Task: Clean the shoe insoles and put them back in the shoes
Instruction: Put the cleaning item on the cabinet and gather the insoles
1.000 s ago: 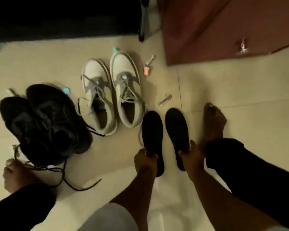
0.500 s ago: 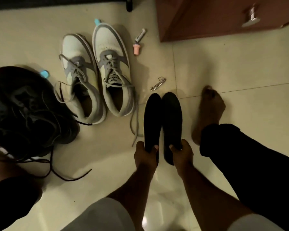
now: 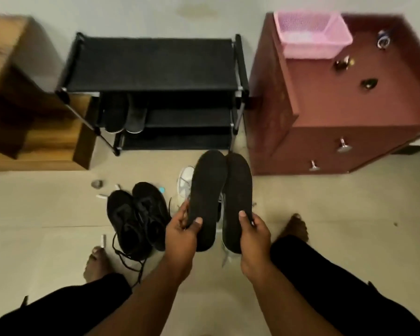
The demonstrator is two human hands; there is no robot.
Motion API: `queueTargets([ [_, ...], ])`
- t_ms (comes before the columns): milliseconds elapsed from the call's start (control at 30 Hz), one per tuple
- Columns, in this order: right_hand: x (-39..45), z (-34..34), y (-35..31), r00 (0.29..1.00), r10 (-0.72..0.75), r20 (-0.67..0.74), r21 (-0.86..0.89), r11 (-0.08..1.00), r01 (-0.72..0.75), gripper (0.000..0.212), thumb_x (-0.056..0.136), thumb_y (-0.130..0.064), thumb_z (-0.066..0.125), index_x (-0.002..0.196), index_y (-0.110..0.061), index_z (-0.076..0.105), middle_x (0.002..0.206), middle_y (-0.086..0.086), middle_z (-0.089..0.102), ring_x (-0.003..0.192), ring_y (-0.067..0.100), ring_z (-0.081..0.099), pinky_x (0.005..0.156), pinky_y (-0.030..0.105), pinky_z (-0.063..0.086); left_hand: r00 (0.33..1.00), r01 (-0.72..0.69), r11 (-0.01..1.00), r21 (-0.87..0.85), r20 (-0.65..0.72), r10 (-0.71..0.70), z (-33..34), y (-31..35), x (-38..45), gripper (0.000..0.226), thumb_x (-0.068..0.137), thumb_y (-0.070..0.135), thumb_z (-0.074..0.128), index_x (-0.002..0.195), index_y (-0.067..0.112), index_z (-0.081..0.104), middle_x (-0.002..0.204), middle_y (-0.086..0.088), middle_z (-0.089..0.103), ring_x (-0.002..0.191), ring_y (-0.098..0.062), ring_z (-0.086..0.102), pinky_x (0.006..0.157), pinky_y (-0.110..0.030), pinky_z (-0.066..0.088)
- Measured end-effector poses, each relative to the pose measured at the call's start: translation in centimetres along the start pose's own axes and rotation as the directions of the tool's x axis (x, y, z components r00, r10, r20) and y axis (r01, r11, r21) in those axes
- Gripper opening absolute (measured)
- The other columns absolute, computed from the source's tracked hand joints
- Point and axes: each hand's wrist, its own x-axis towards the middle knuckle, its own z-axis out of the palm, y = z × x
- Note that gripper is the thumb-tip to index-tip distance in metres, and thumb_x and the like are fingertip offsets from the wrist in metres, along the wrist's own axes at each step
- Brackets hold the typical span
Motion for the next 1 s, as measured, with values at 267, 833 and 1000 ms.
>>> queueTargets([
  [267, 6.8, 9.7, -5.2, 0.963, 0.089, 0.254, 0.159, 0.978, -0.133, 0.028, 0.085, 0.007, 0.06, 0.108, -0.008, 0.064, 0.101, 0.013, 0.071, 0.086, 0.026, 0.069, 0.074, 0.037, 0.057, 0.999, -0.045, 0.982, -0.182, -0.018, 0.042, -1.0, 6.2, 10.8, 0.053, 0.09, -0.018, 0.042, 0.118, 0.022, 0.063, 0.109, -0.01, 0.073, 0.102, -0.03, 0.069, 0.088, -0.043, 0.056],
  [833, 29.6, 25.1, -5.4, 0.974, -0.088, 0.208, 0.13, 0.99, 0.062, 0.041, 0.081, -0.001, 0.07, 0.119, -0.013, 0.061, 0.104, 0.007, 0.069, 0.096, 0.022, 0.067, 0.083, 0.036, 0.056, 0.943, -0.239, 0.968, -0.082, -0.259, 0.211, 2.8, 9.8, 38.1, 0.049, 0.094, -0.007, 0.054, 0.137, 0.016, 0.054, 0.111, 0.003, 0.064, 0.104, -0.012, 0.062, 0.083, -0.019, 0.053],
  [1000, 31.6, 26.9, -5.3, 0.976, -0.136, 0.172, 0.071, 0.99, 0.126, 0.039, 0.08, -0.004, 0.072, 0.115, -0.017, 0.063, 0.103, 0.005, 0.069, 0.092, 0.02, 0.067, 0.082, 0.04, 0.057, 0.92, -0.274, 0.96, 0.057, -0.274, 0.279, 3.4, 9.3, 40.6, 0.044, 0.094, -0.004, 0.054, 0.132, 0.018, 0.057, 0.12, -0.002, 0.065, 0.103, -0.01, 0.06, 0.078, -0.018, 0.055],
])
